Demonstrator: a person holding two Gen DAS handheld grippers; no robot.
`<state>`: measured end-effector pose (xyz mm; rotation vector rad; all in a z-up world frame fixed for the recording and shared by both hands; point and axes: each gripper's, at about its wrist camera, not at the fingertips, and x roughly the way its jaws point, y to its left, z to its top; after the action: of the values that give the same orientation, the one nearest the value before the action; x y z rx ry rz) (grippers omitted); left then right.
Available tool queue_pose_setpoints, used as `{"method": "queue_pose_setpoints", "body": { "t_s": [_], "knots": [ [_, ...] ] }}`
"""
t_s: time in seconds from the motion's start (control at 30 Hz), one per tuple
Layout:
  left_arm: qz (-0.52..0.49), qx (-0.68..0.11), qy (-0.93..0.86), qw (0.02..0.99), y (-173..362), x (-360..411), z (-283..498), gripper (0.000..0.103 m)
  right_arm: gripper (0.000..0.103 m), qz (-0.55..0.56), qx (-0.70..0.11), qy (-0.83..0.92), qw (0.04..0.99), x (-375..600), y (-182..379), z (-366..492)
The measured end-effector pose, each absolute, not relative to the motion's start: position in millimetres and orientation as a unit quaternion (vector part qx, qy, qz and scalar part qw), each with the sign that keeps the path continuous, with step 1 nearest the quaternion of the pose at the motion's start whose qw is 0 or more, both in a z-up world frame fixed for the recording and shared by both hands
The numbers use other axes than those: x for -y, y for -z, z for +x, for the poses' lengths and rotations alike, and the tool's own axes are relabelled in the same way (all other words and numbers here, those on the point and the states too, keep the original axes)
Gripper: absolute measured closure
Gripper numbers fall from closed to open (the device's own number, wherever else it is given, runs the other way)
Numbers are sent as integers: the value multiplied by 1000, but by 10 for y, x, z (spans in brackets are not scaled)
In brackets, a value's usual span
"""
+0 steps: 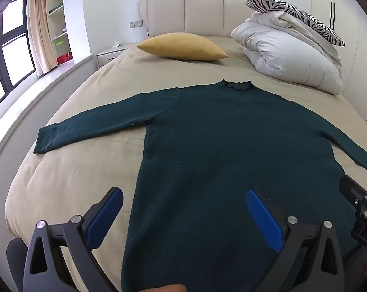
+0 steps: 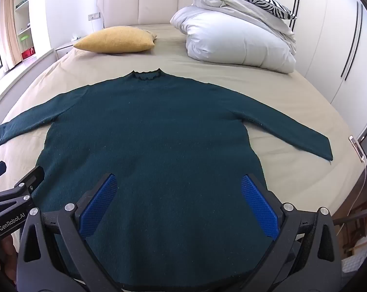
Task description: Fold small clothes
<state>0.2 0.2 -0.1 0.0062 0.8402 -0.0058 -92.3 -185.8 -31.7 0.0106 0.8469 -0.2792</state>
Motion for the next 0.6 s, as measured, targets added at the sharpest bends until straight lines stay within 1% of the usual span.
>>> {"method": "queue_pose_setpoints", "body": {
  "t_s": [0.6],
  "knots": [
    [5,-408,1,913,-4,-1,0,0,0,9,-411,134,902,1868,319,-930]
  ]
}}
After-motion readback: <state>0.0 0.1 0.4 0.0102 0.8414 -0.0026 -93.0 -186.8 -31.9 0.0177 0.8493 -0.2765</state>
